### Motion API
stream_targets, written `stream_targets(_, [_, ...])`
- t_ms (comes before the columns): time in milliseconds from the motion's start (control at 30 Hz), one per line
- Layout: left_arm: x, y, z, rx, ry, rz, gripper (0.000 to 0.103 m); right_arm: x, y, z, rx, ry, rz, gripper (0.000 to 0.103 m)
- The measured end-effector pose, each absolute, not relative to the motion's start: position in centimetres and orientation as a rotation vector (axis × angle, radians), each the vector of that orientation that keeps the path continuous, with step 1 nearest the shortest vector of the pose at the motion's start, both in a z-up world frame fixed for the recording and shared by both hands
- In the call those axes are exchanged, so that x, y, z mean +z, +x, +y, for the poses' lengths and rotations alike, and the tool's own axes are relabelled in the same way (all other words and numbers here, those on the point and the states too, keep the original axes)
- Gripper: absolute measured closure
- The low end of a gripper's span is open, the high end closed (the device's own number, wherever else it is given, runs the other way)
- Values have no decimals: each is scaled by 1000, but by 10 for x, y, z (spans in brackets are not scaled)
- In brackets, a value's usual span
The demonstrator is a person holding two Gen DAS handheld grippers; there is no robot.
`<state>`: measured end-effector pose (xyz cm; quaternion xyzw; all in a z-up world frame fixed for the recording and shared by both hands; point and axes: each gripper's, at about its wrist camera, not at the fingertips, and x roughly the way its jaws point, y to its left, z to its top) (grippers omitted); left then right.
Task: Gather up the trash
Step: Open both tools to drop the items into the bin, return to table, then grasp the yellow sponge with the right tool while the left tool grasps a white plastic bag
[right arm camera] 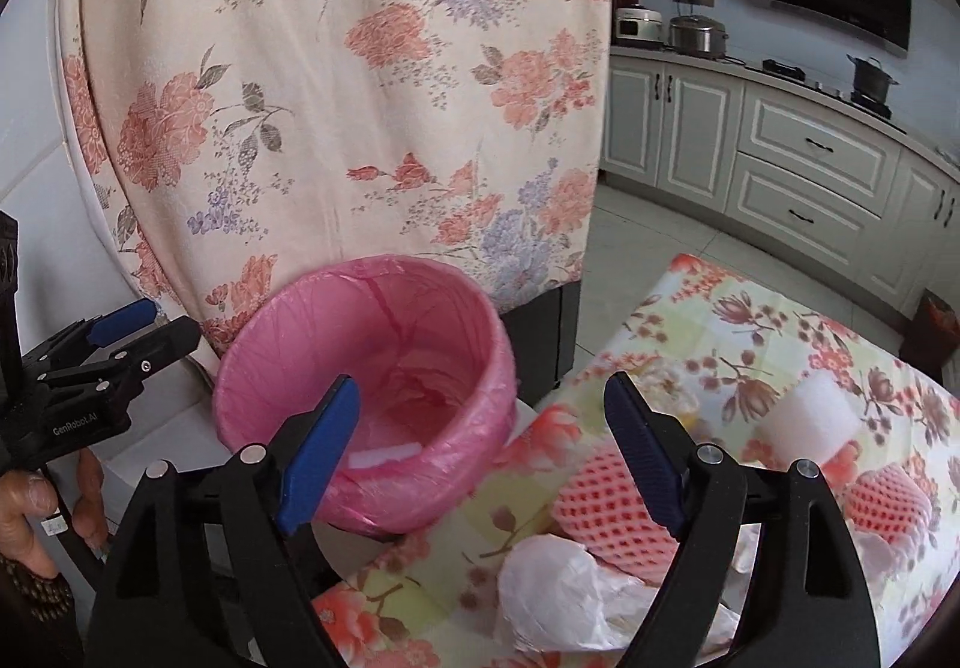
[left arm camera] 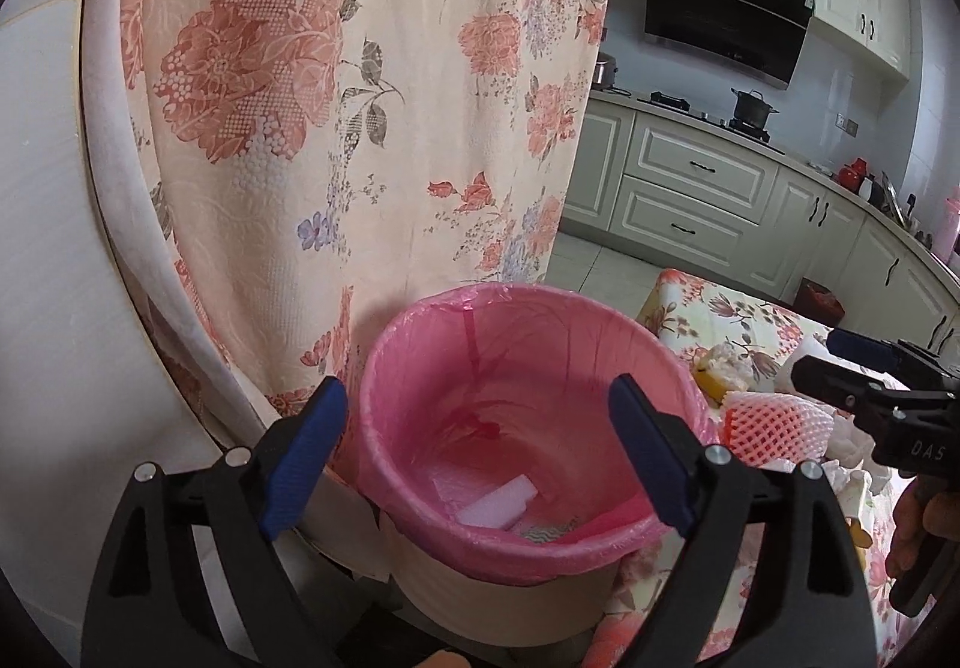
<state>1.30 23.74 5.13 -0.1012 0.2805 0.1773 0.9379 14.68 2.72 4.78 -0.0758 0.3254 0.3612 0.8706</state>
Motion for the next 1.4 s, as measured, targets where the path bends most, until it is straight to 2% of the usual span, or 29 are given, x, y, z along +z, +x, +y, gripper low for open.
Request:
stream_targets(733, [31, 18, 121, 117, -187, 631, 18, 16, 119, -150, 474, -28, 698, 18])
stream_targets(1133, [4, 29, 79, 28, -143, 689, 18, -27, 106, -187, 427, 3, 785, 18])
stream_targets(1400, [-10, 37, 69, -1, -144, 719, 19, -51, 83, -172, 474, -41, 829, 18])
